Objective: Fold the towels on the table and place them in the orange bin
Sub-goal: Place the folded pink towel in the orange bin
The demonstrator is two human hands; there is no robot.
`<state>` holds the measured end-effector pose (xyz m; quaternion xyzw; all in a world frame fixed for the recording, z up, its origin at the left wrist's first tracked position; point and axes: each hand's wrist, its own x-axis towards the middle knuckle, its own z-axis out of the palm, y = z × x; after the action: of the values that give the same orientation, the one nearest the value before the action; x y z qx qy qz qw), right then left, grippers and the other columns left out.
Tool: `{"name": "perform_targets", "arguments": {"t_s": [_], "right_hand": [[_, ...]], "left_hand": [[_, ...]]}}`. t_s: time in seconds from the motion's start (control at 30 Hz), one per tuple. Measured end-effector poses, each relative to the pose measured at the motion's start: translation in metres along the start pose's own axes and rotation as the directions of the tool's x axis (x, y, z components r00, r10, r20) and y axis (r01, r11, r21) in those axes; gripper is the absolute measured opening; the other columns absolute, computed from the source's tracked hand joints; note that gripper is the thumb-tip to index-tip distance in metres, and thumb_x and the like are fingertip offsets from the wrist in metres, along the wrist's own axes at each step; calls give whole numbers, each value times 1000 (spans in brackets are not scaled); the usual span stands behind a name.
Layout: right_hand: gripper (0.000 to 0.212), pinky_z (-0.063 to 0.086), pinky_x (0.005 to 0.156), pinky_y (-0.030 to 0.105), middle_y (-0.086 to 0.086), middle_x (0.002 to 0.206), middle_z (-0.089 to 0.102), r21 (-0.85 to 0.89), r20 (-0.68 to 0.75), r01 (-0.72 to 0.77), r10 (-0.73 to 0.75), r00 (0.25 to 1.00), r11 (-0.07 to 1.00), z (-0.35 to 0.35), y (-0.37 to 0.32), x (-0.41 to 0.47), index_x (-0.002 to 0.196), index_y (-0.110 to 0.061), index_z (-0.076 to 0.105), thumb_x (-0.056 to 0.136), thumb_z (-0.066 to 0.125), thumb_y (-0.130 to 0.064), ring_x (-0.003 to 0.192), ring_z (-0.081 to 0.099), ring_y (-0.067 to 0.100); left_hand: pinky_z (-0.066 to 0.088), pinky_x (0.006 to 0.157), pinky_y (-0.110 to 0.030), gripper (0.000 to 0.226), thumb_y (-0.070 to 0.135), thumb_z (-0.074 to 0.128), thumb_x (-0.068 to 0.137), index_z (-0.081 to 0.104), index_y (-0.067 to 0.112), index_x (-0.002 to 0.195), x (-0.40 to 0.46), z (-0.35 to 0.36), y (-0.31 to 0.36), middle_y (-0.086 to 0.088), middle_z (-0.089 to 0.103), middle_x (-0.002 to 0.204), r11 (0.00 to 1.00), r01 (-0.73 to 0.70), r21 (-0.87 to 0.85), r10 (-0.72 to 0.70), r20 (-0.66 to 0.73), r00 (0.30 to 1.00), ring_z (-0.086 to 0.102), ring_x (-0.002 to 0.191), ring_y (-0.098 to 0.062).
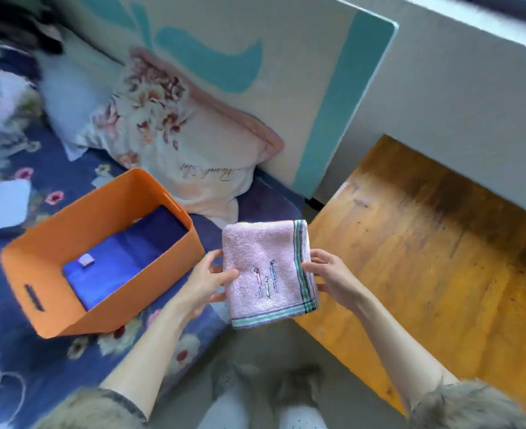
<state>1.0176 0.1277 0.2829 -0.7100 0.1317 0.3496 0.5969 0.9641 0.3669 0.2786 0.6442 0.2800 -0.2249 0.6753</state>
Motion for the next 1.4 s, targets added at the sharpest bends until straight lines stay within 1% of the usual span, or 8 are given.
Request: {"name": "perform_targets", "arguments": {"t_s": [0.13, 0.3, 0.5, 0.67, 0.83, 0.93, 1.13, 1.4], "right_hand": [[17, 49, 66, 30, 8, 96, 66, -122, 121, 57, -42, 992, 991, 89, -44, 25, 99, -12, 61, 88, 54, -2, 79, 63, 17], [22, 47, 67, 32, 13, 97, 67, -234, 211, 116, -66, 975, 965, 178, -81, 58, 105, -8, 62, 86, 54, -1, 79, 62, 20], [13, 41, 63, 35, 13, 78, 56, -384, 248, 119, -22, 968, 916, 247, -116, 119, 93, -8, 63, 82, 58, -5, 70, 50, 23], [9, 25, 53, 29, 11, 75, 41, -586, 214, 151, -28, 976, 796, 294, -130, 197, 82, 6, 54, 79, 54, -3, 68, 36, 20], [17, 41, 78, 36, 11, 70, 52, -787, 158, 129, -5, 987, 604, 330, -113, 272, 70, -9, 39, 85, 40, -2, 77, 44, 19], [10, 40, 69, 31, 7, 80, 56, -818, 123, 77, 41, 992, 570, 343, -93, 304, 85, -8, 51, 86, 43, -3, 79, 53, 29], [19, 44, 77, 30, 15, 108, 63, -862, 51, 31, 27, 998, 506, 344, -65, 335, 103, -7, 59, 88, 46, -7, 102, 58, 35], [37, 42, 98, 34, 20, 132, 50, -925, 11, -13, 60, 998, 380, 353, -53, 346, 132, -1, 42, 96, 32, -3, 121, 50, 32]], "left_hand": [[50, 65, -28, 40, 11, 65, 84, 51, 23, 119, -23, -84, -7, -7, 65, 109, 995, -25, -95, 9, -161, 987, 62, 84, -18], [37, 32, -9, 28, -1, 54, 90, 46, 25, 95, -32, -154, -6, 16, 61, 49, 983, -51, -179, -20, -375, 927, 53, 38, 9], [36, 59, -25, 53, 6, 58, 89, 38, 17, 137, -4, -215, -6, 10, 51, 86, 952, -70, -296, -87, -485, 870, 51, 73, -4], [40, 79, -35, 53, 11, 61, 88, 40, 22, 134, 63, -255, -16, 2, 57, 99, 930, -12, -368, -192, -514, 836, 54, 94, -19], [50, 73, -36, 40, 5, 61, 84, 49, 19, 120, 135, -269, -35, -6, 64, 93, 909, 74, -410, -303, -529, 793, 62, 82, -23], [51, 83, -43, 40, 5, 62, 83, 49, 21, 118, 175, -276, -54, -5, 64, 92, 900, 128, -417, -357, -534, 766, 64, 89, -27], [50, 89, -51, 49, 11, 62, 82, 46, 23, 127, 225, -273, -93, -7, 65, 101, 886, 227, -403, -413, -465, 783, 63, 97, -28], [41, 81, -28, 51, 13, 59, 90, 41, 18, 137, 240, -267, -91, 4, 51, 98, 929, 203, -309, -350, -561, 750, 50, 95, -15]]}}
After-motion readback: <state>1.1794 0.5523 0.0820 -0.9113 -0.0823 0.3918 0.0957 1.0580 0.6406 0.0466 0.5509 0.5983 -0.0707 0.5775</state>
